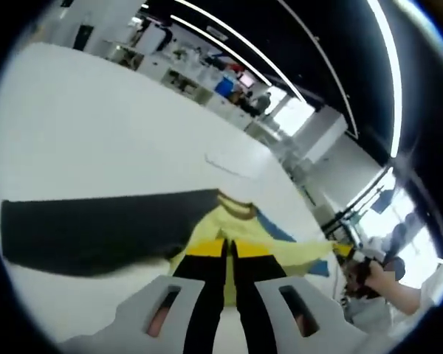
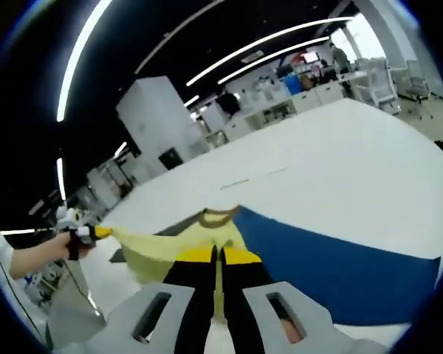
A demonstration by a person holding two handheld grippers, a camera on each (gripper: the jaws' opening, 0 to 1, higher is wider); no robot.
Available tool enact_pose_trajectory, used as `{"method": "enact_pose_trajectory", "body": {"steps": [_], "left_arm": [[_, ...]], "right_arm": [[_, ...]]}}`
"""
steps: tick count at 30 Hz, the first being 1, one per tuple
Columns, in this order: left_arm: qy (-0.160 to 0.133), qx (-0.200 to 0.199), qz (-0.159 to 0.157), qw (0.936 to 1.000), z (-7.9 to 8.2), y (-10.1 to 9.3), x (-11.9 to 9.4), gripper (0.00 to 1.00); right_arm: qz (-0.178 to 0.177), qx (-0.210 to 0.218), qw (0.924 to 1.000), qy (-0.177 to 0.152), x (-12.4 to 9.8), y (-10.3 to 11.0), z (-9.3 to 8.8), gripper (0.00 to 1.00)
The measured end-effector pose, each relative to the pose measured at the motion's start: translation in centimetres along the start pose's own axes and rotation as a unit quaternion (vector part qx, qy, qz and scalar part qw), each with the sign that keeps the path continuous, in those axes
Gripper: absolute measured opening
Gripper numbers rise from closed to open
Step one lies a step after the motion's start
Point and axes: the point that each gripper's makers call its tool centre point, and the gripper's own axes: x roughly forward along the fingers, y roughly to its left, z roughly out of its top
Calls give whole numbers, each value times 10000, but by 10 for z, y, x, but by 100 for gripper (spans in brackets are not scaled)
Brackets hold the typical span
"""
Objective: Fold the garment on the visible template until the final outline fits inside the template.
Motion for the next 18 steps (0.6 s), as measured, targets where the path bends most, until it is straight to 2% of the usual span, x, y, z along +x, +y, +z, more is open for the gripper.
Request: {"method": "enact_pose_trajectory", "body": {"steps": [2,4,7,11,18], "left_arm": [[-106,184,-58,9998,10,-10,-5,0],[-354,180,-187,9990,25,-22,-11,0],[-495,292,-236,9981,38,-33,-21,0],[-589,367,-310,9971,45,-44,-30,0],[-699,469,-377,9957,53,-52,-43,0]], "right_arm": [[58,-275,9993,-239,-3,8,18,3],[129,-372,9987,-336,-8,16,29,3],[200,-487,9974,-496,-13,26,45,3],[250,-616,9957,-650,-20,33,56,3],[326,-759,9941,-700,-32,46,60,3]]}}
